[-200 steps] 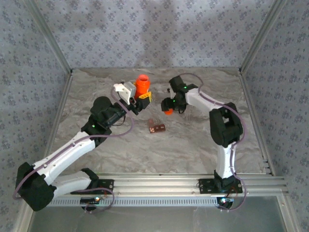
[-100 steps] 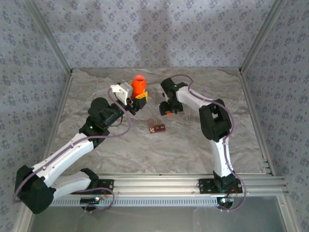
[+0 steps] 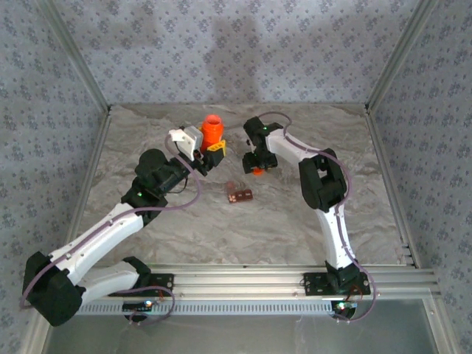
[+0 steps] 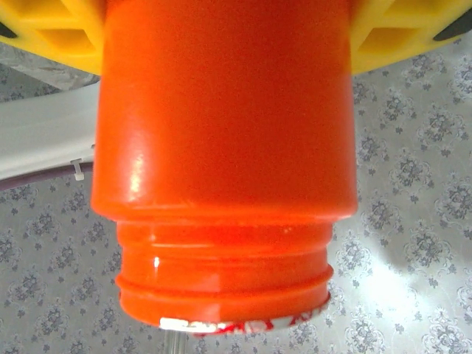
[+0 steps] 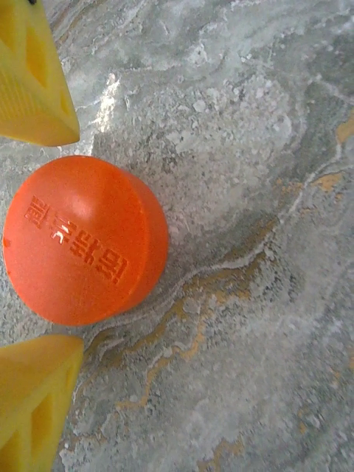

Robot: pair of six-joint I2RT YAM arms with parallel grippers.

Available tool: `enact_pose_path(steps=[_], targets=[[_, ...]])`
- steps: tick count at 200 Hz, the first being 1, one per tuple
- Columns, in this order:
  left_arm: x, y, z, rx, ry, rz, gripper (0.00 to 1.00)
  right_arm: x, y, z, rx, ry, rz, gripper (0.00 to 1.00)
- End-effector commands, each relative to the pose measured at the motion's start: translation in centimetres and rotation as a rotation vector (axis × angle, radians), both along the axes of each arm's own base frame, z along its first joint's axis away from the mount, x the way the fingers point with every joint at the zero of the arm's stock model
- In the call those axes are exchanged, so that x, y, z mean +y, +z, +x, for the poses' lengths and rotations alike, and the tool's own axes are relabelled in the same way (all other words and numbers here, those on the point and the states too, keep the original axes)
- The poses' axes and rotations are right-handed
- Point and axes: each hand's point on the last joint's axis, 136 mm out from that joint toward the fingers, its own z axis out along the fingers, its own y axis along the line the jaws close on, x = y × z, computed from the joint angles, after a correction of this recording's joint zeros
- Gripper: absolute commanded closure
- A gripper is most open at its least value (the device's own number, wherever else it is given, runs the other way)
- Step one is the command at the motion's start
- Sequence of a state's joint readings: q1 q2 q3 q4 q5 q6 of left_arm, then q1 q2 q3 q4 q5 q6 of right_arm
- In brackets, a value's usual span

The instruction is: Sort the pills into containers

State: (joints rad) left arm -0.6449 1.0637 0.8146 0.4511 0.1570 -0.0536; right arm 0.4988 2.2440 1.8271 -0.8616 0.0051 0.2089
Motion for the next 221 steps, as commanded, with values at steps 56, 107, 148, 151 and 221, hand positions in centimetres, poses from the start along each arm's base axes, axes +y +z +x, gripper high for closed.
enact_pose_path(steps=[56, 107, 148, 151, 221], targets=[[0.1, 2.2, -0.1, -0.051, -0.007, -0.048, 1.0, -0.4, -0.5, 0.1, 0.024, 0.006, -0.015, 0.33], [0.1, 2.3, -0.1, -0.052, -0.007, -0.048, 1.0, -0.3, -0.8, 0.1, 0.03, 0.005, -0.01, 0.38], [0.1, 2.2, -0.1, -0.049, -0.007, -0.048, 1.0, -0.2, -0.8, 0.1, 0.033, 0.005, -0.002, 0.41], [0.1, 2.1, -0.1, -0.048, -0.007, -0.048, 1.0, -0.2, -0.9, 0.1, 0.035, 0.005, 0.0, 0.41], [0.2, 2.2, -0.1, -0.052, -0.007, -0.046, 1.0, -0.2, -1.1, 0.2, 0.04, -0.004, 0.008, 0.46]])
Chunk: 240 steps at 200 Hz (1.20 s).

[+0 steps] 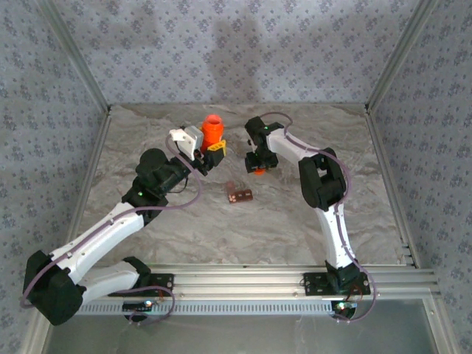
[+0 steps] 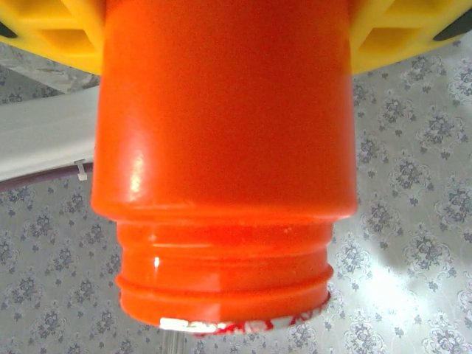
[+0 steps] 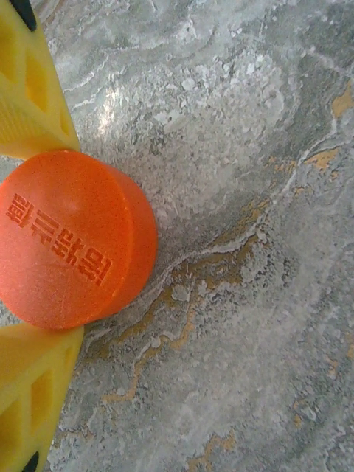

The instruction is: Sort the pills into containers

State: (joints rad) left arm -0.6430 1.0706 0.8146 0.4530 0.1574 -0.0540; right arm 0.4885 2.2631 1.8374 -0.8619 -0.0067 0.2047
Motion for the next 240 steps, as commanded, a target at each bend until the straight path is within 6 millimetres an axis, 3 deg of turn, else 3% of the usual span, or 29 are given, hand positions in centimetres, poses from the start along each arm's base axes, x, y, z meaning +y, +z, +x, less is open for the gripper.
enact_pose_path(steps=[1, 25, 60, 104, 163, 199, 240], targets=[[0.2, 2.4, -0.3, -0.056, -0.008, -0.048, 1.0, 0.1, -0.5, -0.1, 0.026, 0.0, 0.004, 0.46], [0.2, 2.3, -0.2, -0.052, -0.009, -0.042, 1.0, 0.0, 0.1, 0.0, 0.018, -0.002, 0.013, 0.57], [-0.3, 1.6, -0.3, -0.065, -0.032, -0.015, 1.0, -0.3, 3.1, 0.4, -0.035, -0.024, 0.067, 0.59], [-1.0, 0.4, 0.1, -0.097, -0.036, 0.03, 1.0, -0.8, 10.9, 0.0, -0.15, -0.039, 0.189, 0.59], [-3.1, -3.4, 0.6, -0.09, -0.064, 0.189, 1.0, -2.0, 23.0, -3.4, -0.263, -0.034, 0.46, 0.6], [-4.8, -6.6, 0.3, -0.081, -0.104, 0.259, 1.0, -3.0, 27.2, -5.9, -0.261, -0.005, 0.584, 0.61], [-6.3, -9.4, 0.4, -0.057, -0.134, 0.302, 1.0, -3.5, 29.8, -8.7, -0.267, 0.077, 0.599, 0.61]])
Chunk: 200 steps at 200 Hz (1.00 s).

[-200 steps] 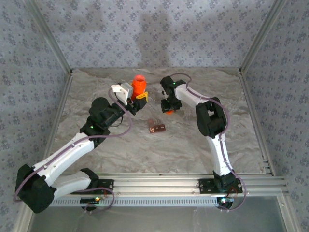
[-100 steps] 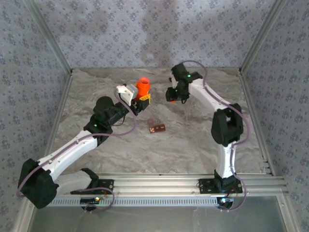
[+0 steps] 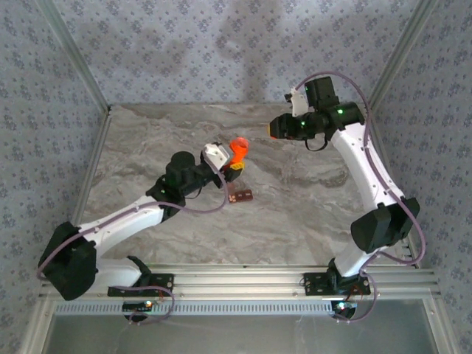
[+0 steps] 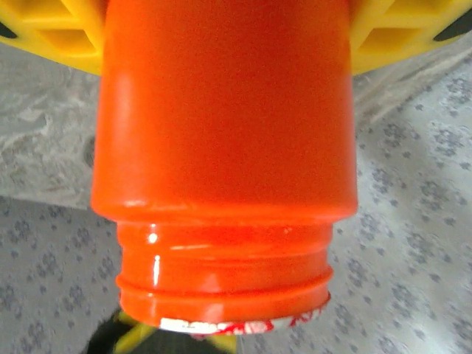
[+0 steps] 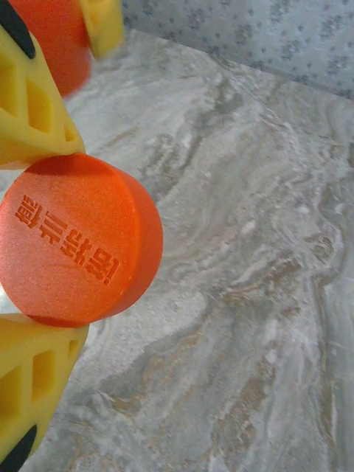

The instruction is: Sort the pills into containers

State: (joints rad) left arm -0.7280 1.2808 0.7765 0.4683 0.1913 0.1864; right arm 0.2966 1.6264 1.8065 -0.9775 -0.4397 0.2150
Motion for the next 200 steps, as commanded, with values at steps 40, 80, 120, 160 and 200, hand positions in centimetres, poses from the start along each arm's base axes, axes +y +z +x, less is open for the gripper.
enact_pose_path(steps=[40, 80, 120, 160, 200], targets=[[-1.7, -0.5, -0.1, -0.031, -0.063, 0.007, 1.0, 0.9, 4.5, -4.8, -0.036, 0.195, 0.061, 0.63], [-2.3, -1.4, -0.3, -0.027, -0.1, 0.043, 1.0, 2.3, 5.1, -5.3, -0.041, 0.285, 0.092, 0.64], [-2.4, -2.0, -0.5, -0.041, -0.119, 0.077, 1.0, 3.4, 3.8, -5.7, -0.013, 0.373, 0.045, 0.64], [-2.6, -2.0, -0.3, -0.058, -0.12, 0.088, 1.0, 3.6, 2.3, -5.3, 0.019, 0.384, 0.005, 0.64], [-2.9, -2.2, 0.1, -0.068, -0.125, 0.092, 1.0, 4.0, 2.0, -5.9, 0.03, 0.42, 0.006, 0.65]])
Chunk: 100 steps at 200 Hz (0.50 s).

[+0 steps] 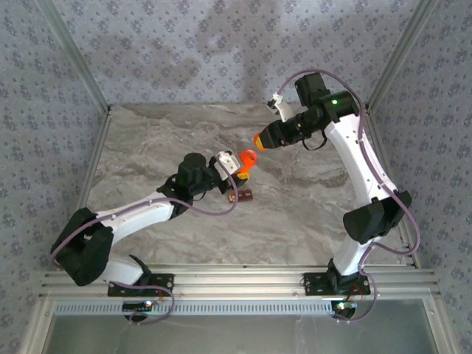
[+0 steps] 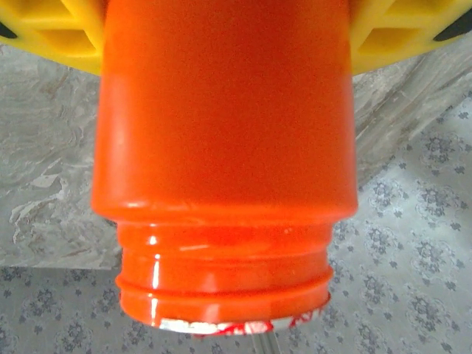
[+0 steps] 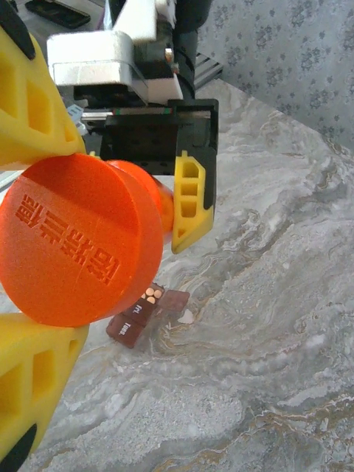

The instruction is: Sort the pills into containers

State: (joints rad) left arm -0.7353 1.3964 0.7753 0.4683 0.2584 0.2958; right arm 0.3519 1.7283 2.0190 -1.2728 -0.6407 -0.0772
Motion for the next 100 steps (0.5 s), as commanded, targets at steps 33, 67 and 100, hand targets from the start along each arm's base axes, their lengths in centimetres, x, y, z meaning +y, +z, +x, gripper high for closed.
enact_pose_path(steps=[33, 67, 100], targets=[[-1.1, 2.8, 0.3, -0.076, -0.042, -0.041, 1.0, 0.5, -0.1, -1.4, 0.01, 0.069, -0.015, 0.65], [-1.2, 3.0, 0.3, -0.083, -0.045, -0.042, 1.0, 0.7, -1.1, -1.7, 0.037, 0.087, -0.023, 0.68], [-1.1, 3.3, 0.2, -0.087, -0.049, -0.045, 1.0, 1.2, -1.6, -2.2, 0.056, 0.113, -0.022, 0.68]])
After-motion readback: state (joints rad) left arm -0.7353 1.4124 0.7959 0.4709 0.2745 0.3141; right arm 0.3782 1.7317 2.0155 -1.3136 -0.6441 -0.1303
